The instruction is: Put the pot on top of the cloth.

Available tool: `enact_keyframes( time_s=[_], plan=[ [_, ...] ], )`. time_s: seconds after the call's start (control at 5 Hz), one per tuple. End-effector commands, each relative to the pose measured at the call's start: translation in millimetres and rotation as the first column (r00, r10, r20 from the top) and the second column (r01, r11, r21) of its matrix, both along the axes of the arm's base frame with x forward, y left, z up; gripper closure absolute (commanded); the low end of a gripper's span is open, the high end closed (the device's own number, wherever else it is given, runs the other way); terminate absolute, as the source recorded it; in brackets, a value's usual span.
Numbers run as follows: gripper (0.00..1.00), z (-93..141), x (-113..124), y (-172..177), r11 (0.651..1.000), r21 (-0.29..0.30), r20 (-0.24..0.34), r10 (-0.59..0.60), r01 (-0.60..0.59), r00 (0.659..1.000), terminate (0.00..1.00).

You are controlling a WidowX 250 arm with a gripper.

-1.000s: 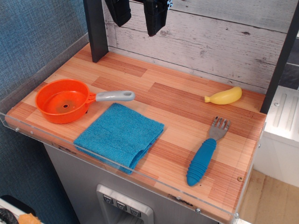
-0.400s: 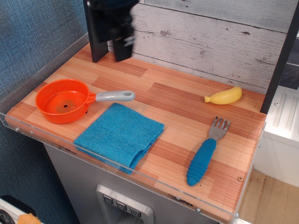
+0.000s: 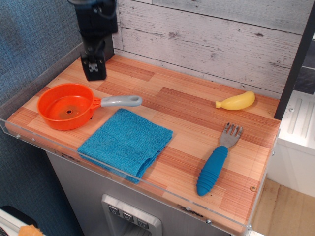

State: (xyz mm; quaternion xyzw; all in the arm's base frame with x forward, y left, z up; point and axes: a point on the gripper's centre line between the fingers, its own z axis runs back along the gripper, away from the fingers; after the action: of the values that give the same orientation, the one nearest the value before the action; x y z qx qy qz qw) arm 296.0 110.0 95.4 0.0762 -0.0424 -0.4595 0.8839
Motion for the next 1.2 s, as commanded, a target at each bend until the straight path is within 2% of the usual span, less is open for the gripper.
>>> enact_keyframes(
  time_s=[0.0, 0.2, 0.4, 0.6, 0.8, 1.0],
  plan=[
    [0.0, -9, 6, 3, 0.995, -0.068, 0.081, -0.067, 0.073, 0.994, 0.0],
    [0.0, -30, 10, -1, 0.991, -0.097, 0.086, -0.085, 0.093, 0.993, 0.0],
    [0.0, -49, 15, -7, 0.991, -0.098, 0.071, -0.083, 0.09, 0.994, 0.0],
    [0.0, -57, 15, -12, 0.994, -0.069, 0.066, -0.078, 0.082, 0.995, 0.0],
    [0.0, -54, 13, -8, 0.994, -0.08, 0.065, -0.068, 0.073, 0.996, 0.0],
    [1.0, -51, 12, -5, 0.997, -0.054, 0.077, -0.046, 0.05, 0.996, 0.0]
  ],
)
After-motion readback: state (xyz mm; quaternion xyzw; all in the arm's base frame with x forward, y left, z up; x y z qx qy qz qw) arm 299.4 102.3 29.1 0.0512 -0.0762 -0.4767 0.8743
